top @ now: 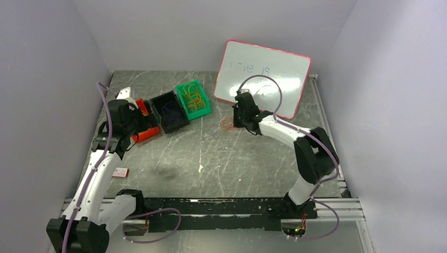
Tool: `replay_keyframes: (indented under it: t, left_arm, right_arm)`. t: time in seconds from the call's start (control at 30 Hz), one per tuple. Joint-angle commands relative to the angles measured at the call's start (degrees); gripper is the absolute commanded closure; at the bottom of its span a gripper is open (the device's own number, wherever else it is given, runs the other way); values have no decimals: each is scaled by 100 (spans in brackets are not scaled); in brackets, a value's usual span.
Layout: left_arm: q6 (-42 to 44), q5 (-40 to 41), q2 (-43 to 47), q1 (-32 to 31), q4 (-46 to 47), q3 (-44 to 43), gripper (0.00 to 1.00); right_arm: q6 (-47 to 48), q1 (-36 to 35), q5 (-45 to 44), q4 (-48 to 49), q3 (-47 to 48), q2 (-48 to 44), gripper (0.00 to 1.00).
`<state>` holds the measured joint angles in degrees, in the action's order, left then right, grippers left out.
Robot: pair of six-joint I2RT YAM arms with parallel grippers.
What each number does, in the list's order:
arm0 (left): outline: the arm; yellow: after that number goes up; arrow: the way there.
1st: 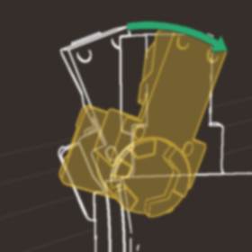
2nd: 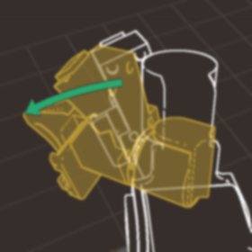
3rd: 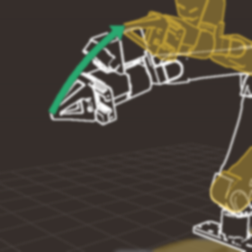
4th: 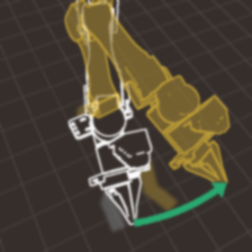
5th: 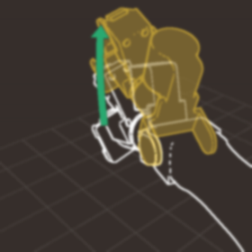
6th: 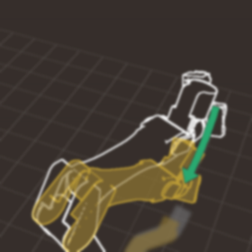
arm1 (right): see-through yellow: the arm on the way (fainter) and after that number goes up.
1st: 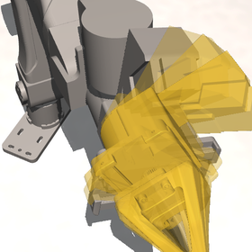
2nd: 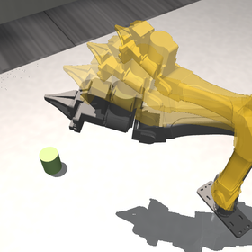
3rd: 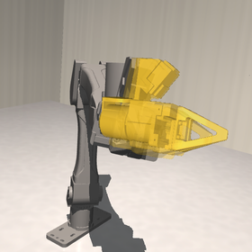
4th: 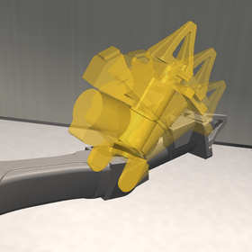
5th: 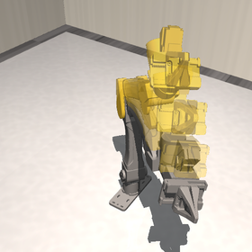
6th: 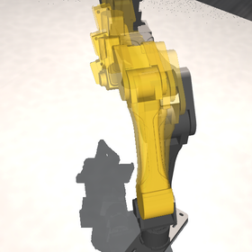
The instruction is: Untangle the cables
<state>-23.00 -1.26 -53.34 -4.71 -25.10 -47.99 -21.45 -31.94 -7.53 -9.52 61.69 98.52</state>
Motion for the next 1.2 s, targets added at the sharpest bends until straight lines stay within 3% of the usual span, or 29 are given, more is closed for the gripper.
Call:
replay_keyframes:
  t: [0.0,0.43,0.8,1.07,1.17]
  left_arm:
    - [487,-86,212,-12,228,-244,2]
    - [1423,-1067,296,-12,375,-982,1]
    - [1704,-3813,482,-8,966,-1054,0]
    - [1320,-5178,178,-48,1342,-1050,0]
    - [1100,-5315,141,-188,1598,-915,3]
  right_arm:
    - [317,-18,-265,-94,144,-906,100]
    - [699,-141,782,-479,1264,-1625,100]
    - [515,-423,2425,-341,2329,-974,100]
    - [607,-754,2405,-455,2541,-889,100]
    - [500,-830,2347,-367,2465,-946,100]
